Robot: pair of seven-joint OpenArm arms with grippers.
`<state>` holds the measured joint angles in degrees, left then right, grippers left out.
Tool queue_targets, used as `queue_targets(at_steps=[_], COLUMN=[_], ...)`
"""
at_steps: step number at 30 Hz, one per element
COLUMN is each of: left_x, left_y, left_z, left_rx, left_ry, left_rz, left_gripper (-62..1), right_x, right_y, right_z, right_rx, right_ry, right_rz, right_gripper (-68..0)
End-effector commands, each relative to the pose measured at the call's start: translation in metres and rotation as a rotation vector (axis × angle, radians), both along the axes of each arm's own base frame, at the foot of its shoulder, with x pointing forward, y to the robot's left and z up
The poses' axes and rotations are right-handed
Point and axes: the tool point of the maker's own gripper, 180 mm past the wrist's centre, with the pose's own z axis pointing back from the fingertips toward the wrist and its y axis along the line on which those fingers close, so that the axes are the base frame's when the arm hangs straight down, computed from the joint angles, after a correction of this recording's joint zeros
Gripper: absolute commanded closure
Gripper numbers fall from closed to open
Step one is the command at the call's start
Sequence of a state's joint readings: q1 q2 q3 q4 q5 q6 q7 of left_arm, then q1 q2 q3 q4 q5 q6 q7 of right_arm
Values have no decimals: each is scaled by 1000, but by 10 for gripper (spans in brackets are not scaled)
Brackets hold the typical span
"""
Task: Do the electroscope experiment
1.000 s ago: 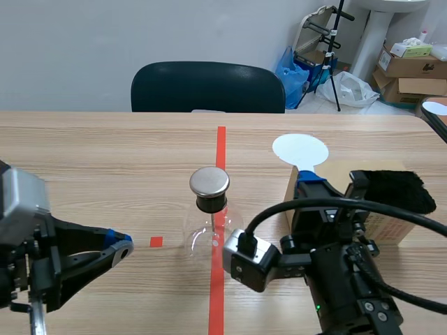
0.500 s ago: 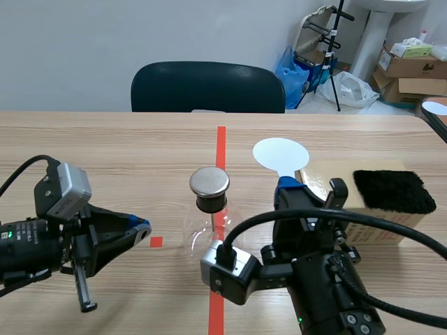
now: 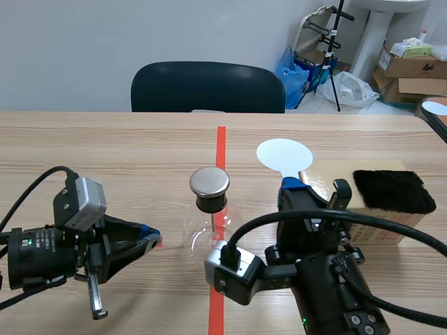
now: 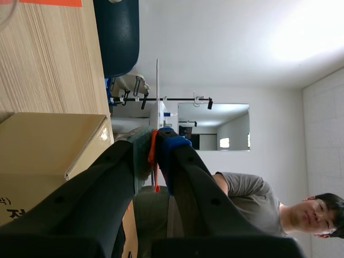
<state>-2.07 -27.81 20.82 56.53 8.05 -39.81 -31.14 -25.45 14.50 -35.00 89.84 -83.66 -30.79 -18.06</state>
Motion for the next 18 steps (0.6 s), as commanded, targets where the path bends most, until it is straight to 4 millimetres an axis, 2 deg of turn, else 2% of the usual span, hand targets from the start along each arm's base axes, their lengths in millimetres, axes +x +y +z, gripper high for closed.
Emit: queue_targets(at_steps=[1, 6, 18], left_x=[5, 5, 4], left_y=[-4, -6, -9], left_z=[9, 8, 9], left_rx=[-34, -44, -51], left_ry=[-18, -16, -15], left_rz=[6, 2, 2], left_gripper=[-34, -34, -34], right_x=[3, 3, 5], right_y=[-2, -2, 0], right_z=[4, -3, 2], right_rx=[-1, -13, -1], right_ry=[-22, -12, -42], right_rz=[1, 9, 20], right_gripper=[-11, -11, -11])
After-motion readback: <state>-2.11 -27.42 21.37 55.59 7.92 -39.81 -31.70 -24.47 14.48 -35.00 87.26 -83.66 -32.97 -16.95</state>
